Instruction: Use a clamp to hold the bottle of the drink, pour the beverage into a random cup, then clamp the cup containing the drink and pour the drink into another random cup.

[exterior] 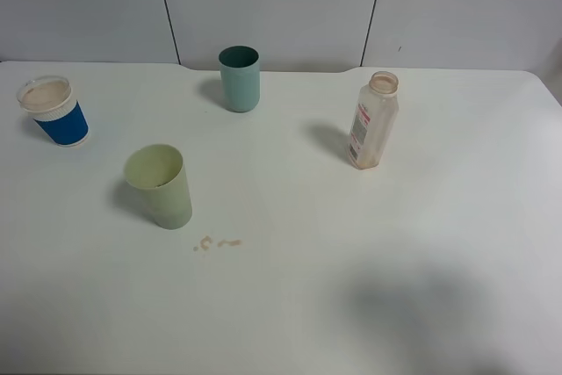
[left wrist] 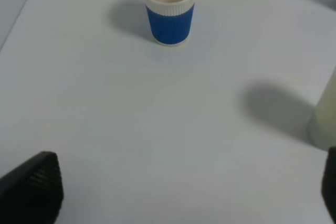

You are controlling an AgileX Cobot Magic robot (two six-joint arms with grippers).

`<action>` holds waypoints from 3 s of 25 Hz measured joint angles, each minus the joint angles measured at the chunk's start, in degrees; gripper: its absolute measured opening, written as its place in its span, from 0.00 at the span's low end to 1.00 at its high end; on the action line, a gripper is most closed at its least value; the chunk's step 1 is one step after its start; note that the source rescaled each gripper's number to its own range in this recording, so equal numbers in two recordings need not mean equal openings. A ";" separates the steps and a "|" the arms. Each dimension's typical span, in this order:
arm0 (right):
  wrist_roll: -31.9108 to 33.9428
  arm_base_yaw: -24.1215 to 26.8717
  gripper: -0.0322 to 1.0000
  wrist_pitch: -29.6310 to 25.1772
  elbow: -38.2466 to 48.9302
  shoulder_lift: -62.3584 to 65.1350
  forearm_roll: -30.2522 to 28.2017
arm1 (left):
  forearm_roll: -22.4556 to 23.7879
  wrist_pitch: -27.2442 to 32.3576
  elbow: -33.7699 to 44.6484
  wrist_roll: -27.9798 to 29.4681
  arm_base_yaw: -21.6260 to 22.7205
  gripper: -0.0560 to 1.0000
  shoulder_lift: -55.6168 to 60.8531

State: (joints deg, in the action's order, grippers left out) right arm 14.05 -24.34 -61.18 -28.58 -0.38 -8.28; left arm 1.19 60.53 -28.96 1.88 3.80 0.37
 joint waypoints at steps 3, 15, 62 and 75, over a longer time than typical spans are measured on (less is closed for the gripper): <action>0.00 0.00 1.00 0.00 0.00 0.00 0.00 | 0.00 0.00 0.00 0.00 0.00 1.00 0.00; 0.10 1.75 1.00 0.06 0.00 0.47 0.00 | 0.00 0.00 0.00 0.00 0.00 1.00 0.00; 0.09 18.63 1.00 0.10 0.00 0.47 0.00 | 0.00 0.00 0.00 -0.05 0.00 1.00 0.00; 0.09 18.63 1.00 0.10 0.00 0.47 0.00 | 0.21 0.00 0.00 0.00 0.00 1.00 0.00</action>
State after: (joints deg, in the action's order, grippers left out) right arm 14.13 -5.71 -61.08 -28.58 0.09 -8.28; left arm 1.40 60.53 -28.96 1.88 3.80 0.37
